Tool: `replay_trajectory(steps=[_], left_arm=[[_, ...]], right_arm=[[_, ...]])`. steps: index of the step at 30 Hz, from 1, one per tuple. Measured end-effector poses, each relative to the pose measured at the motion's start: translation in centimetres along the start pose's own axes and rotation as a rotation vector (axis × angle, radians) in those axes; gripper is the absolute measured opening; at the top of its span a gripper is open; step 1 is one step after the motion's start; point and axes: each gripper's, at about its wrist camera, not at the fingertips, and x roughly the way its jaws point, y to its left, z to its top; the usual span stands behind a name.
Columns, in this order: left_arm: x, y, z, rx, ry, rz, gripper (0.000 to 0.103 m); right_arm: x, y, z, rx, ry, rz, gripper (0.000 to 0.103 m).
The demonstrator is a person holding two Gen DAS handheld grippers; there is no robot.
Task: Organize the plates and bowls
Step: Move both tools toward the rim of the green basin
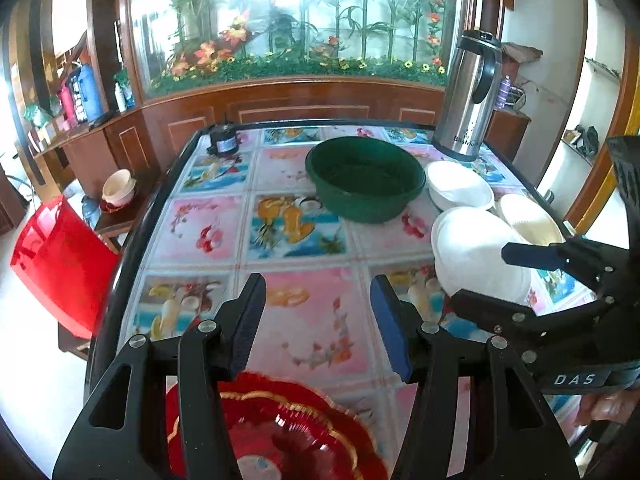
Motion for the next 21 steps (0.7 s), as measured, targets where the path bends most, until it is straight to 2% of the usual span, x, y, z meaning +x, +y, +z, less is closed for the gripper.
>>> replay_trajectory(steps=[7,21], left_arm=[[1.9,-1.9,2.3,0.013,-0.008,0.014,0.055],[7.1,-2.7,6.5,0.003,-0.009,0.068,0.055]], right_arm=[[0.2,-2.8,2.2,0.034,-0.015,-0.018,0.081],[3.0,-6.5,5.1,0.084,0.007,-0.031,0.081]])
